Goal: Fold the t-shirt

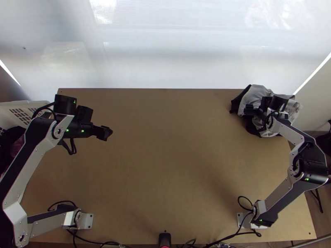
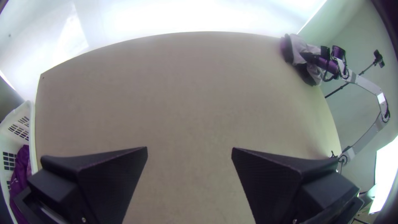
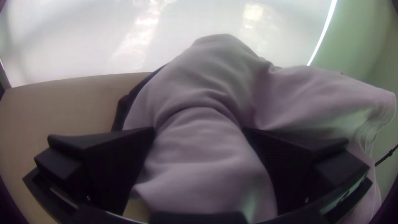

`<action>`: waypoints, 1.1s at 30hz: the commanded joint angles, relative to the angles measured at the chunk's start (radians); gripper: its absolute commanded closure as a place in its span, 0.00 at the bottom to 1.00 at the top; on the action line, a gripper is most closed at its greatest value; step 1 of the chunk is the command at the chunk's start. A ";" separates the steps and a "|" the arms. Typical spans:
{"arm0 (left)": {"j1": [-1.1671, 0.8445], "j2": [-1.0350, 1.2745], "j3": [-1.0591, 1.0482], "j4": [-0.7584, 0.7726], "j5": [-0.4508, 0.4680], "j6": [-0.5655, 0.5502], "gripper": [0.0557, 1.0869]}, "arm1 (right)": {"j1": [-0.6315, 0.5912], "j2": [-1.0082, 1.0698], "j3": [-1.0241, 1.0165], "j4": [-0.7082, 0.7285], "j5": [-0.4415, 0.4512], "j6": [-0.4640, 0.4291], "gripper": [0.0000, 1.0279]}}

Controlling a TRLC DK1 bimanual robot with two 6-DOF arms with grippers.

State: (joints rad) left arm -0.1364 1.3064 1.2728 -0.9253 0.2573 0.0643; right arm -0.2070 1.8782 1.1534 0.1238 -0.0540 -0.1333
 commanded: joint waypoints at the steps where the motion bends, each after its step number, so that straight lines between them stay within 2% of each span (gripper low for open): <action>1: -0.006 0.002 0.020 0.003 -0.001 -0.001 0.04 | -0.002 -0.065 -0.031 -0.006 0.002 -0.019 0.05; 5: -0.006 -0.018 0.034 0.037 -0.006 -0.006 0.04 | 0.006 -0.189 0.045 -0.053 0.000 -0.014 0.05; 8: -0.006 -0.048 0.049 0.114 -0.055 -0.021 0.04 | 0.020 -0.275 0.140 -0.115 0.000 0.004 0.05; 12: -0.009 -0.056 0.103 0.152 -0.171 -0.012 0.04 | 0.052 -0.367 0.235 -0.139 0.000 0.017 0.05; 17: -0.008 -0.076 0.142 0.154 -0.199 -0.008 0.04 | 0.123 -0.473 0.243 -0.161 0.000 0.043 0.05; 20: -0.009 -0.122 0.125 0.174 -0.247 -0.027 0.04 | 0.176 -0.556 0.175 -0.187 -0.001 0.050 0.05; 23: -0.025 -0.216 0.037 0.269 -0.317 -0.029 0.04 | 0.250 -0.656 0.065 -0.187 -0.003 0.003 0.05; 26: -0.038 -0.320 -0.069 0.315 -0.363 0.023 0.04 | 0.336 -0.751 -0.046 -0.202 0.000 -0.054 0.05; 30: -0.043 -0.506 -0.240 0.430 -0.478 0.057 0.04 | 0.391 -0.916 -0.212 -0.187 0.022 -0.026 0.05; 32: -0.043 -0.605 -0.328 0.468 -0.521 0.052 0.04 | 0.396 -1.016 -0.320 -0.142 0.045 0.087 0.05; 33: -0.043 -0.664 -0.377 0.487 -0.529 0.051 0.04 | 0.399 -1.077 -0.402 -0.078 0.052 0.107 0.05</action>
State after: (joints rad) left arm -0.1719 0.9188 1.1397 -0.5663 -0.1513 0.0956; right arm 0.1165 1.0775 1.0512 -0.0555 -0.0414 -0.1326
